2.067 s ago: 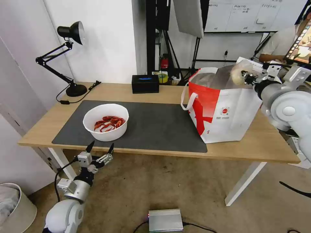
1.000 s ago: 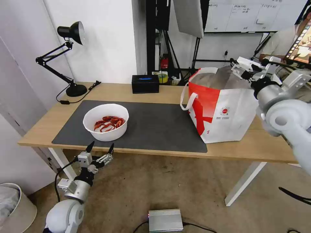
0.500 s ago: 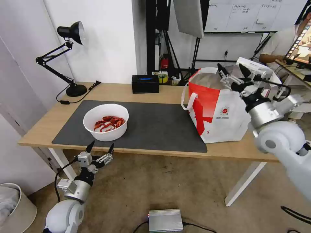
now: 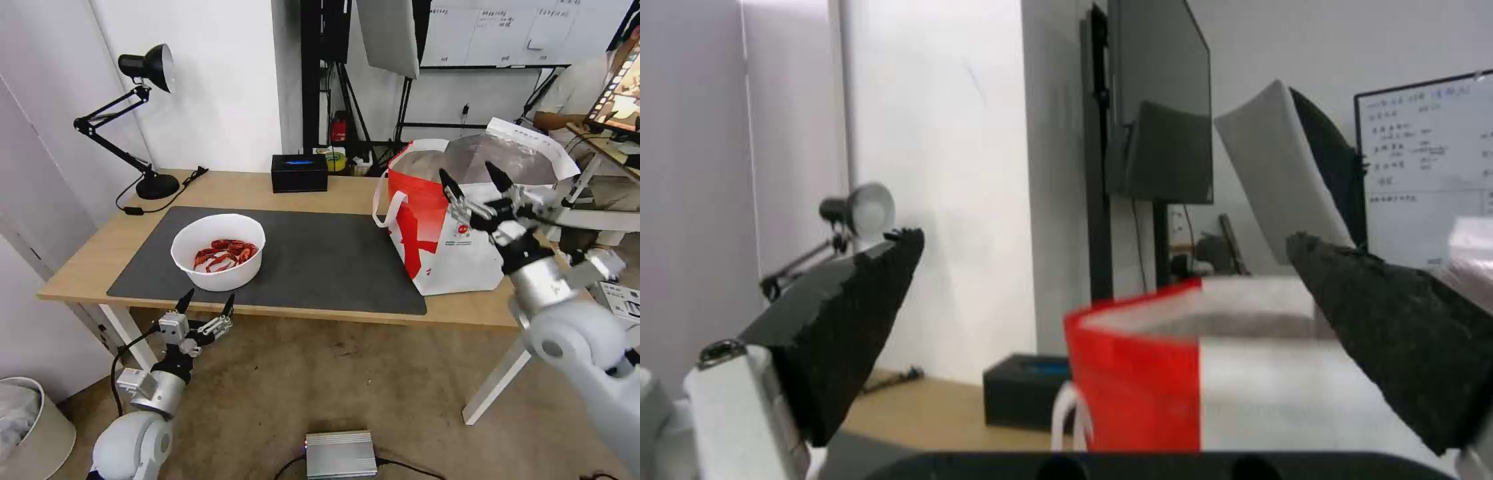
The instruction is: Pick up the trash from the table and place it into the takeout bag.
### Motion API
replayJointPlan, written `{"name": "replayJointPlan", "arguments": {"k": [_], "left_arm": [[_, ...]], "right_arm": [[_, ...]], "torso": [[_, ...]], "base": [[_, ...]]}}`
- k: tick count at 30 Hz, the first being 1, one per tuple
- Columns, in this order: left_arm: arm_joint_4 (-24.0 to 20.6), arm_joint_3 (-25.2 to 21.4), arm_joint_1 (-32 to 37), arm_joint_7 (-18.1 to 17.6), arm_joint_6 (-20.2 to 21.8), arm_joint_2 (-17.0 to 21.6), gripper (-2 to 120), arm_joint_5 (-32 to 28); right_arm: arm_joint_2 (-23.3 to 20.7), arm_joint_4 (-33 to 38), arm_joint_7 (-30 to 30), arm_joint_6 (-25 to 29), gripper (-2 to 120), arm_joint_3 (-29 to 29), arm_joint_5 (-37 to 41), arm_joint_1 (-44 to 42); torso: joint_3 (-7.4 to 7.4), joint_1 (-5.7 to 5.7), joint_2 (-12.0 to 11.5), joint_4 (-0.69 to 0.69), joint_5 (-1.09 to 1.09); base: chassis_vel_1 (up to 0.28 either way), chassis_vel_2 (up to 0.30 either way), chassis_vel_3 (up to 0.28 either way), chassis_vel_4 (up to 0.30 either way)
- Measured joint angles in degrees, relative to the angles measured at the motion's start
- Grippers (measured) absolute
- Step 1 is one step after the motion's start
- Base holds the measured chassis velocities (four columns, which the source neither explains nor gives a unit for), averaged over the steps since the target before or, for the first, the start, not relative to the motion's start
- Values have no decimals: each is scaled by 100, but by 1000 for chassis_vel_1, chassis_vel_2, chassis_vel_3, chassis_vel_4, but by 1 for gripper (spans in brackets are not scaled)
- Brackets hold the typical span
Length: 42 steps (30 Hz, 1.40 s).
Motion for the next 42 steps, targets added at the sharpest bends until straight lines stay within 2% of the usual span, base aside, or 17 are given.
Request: {"name": "replayJointPlan", "arguments": {"k": [4, 7, 15, 18, 25, 32, 42], "left_arm": [[-28, 1, 10, -2, 3, 12, 100, -12], [-61, -12, 45, -1, 5, 27, 100, -27], [-101, -23, 91, 5, 5, 47, 100, -46], [-118, -38, 111, 20, 3, 64, 100, -94], [-131, -62, 123, 83, -3, 104, 100, -156], [-180, -106, 175, 113, -7, 116, 100, -199], [-244, -104, 100, 118, 26, 154, 100, -237]], "right_arm": [[285, 112, -98, 80, 100, 236, -349, -453], [661, 187, -141, 152, 100, 407, -702, -858], [1088, 248, -124, 185, 100, 514, -1112, -1306], [1430, 242, -10, 186, 100, 526, -1400, -1558], [1893, 173, 188, 175, 100, 468, -1915, -1901], [2190, 189, 394, 23, 100, 377, -2362, -2160], [2347, 220, 574, -111, 100, 200, -2707, -2283]], "torso": [[0, 0, 0, 0, 0], [0, 0, 0, 1, 0], [0, 0, 0, 1, -1], [0, 0, 0, 1, -1], [0, 0, 0, 1, -1], [0, 0, 0, 1, -1], [0, 0, 0, 1, 0]], "base": [[0, 0, 0, 0], [0, 0, 0, 0], [0, 0, 0, 0], [0, 0, 0, 0], [0, 0, 0, 0], [0, 0, 0, 0], [0, 0, 0, 0]]}}
